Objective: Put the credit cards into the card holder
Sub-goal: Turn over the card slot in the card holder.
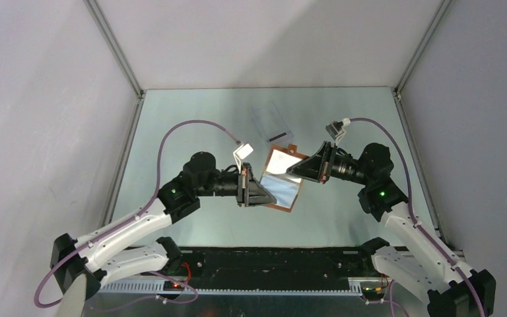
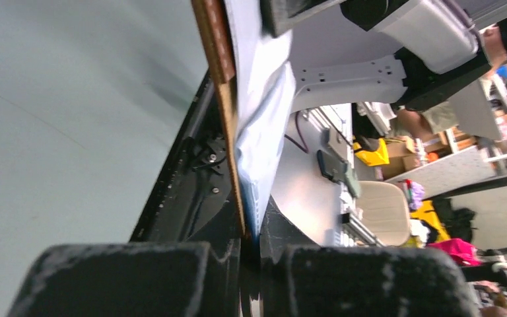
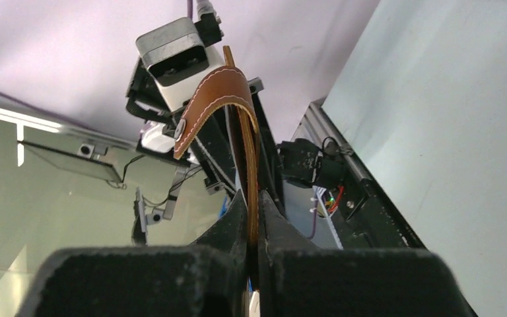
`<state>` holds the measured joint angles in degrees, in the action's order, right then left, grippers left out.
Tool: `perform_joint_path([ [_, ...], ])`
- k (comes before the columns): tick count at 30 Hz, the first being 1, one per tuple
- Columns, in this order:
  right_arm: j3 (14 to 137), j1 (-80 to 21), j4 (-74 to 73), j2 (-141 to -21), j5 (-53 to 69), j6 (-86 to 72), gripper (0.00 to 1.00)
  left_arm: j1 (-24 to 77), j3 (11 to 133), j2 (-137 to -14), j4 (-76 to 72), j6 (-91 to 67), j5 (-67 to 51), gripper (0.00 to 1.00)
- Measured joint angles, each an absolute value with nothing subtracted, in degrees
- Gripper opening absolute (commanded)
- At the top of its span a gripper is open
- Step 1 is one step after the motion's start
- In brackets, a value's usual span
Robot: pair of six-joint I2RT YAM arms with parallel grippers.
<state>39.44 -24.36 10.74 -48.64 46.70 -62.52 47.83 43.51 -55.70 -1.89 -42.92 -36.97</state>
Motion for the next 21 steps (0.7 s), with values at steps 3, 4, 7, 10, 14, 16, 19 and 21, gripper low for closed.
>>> perform_joint_path([
  [3,39.29,-24.36,13.04,-48.64,49.45,-63.99,0.0,47.97,43.53,-54.92,-0.21,-39.03,-35.24,0.0],
  [4,39.2,-24.36,13.43,-48.64,50.15,-64.14,0.0,47.97,43.64,-55.0,0.3,-38.22,-34.89,0.0],
  [7,39.11,-24.27,13.85,-48.64,51.44,-64.36,0.0,47.94,44.86,-56.16,2.17,-36.32,-34.41,0.0],
  [10,39.11,-23.9,13.85,-48.42,52.16,-64.03,0.0,47.46,47.31,-59.09,4.05,-35.38,-33.89,0.0],
  [14,39.07,-24.12,12.67,-47.99,53.52,-62.72,0.0,46.85,50.17,-63.05,6.02,-34.37,-33.28,0.0],
  [16,39.07,-24.53,11.42,-47.77,54.08,-61.67,0.0,46.85,51.37,-64.53,7.07,-33.85,-33.08,0.0],
  [19,39.07,-25.08,9.91,-47.77,54.63,-60.29,0.0,46.85,52.36,-65.69,8.23,-32.97,-32.97,0.0],
  [21,39.07,-25.3,8.95,-47.81,54.72,-59.46,0.0,46.85,52.64,-66.13,8.78,-32.75,-32.95,0.0],
])
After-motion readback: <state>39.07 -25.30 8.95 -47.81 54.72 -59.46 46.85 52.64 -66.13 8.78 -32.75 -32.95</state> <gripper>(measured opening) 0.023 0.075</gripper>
